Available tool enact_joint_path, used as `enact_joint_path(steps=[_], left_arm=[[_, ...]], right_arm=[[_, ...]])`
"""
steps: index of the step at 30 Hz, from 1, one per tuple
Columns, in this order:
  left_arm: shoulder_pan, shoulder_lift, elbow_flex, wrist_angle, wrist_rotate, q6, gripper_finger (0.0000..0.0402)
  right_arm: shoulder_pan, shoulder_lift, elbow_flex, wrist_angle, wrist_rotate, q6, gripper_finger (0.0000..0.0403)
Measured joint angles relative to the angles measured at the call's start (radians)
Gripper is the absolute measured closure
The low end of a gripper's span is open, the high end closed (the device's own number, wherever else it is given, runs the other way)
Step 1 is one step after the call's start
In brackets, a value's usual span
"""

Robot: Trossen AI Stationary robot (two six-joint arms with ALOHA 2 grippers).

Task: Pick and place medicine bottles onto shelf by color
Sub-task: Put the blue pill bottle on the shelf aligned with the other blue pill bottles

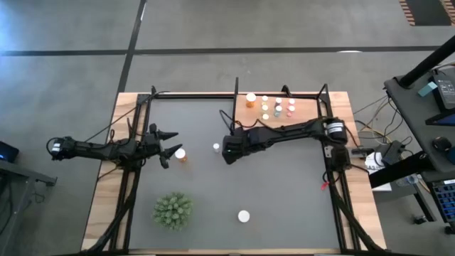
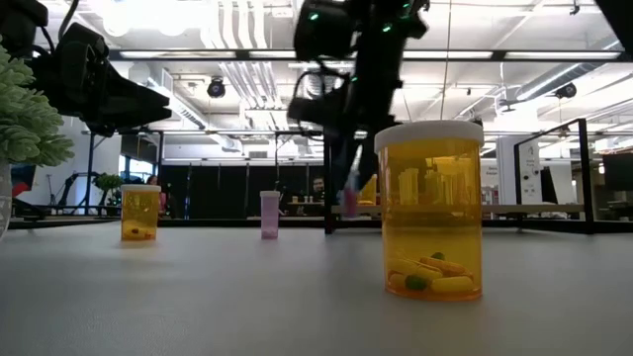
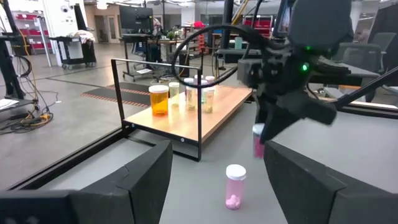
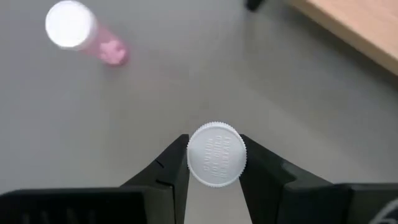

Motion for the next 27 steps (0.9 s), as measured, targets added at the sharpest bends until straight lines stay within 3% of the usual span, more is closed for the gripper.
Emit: enact_joint_path(steps=[6,18,23,27], left_arm=[[0.000,0.000,0.000,0.000,0.000,0.000,0.0164],[0.000,0.000,0.000,0.000,0.000,0.000,0.0164],[0.000,0.000,0.000,0.000,0.000,0.000,0.0164],[0.000,0.000,0.000,0.000,0.000,0.000,0.0164]], right_arm=[[-0.028,-0.137,-0.159,0.008,0.054,0.108,0.0297],[-0.070,-0.517,-0.539,-0.024,0.216,0.500,0.0298],[-0.125,-0.600,-0.606,-0.021,0.237,0.518,0.0298],[-0.184,-0.596,-0.618,-0.017,0.238,0.487,0.0298]])
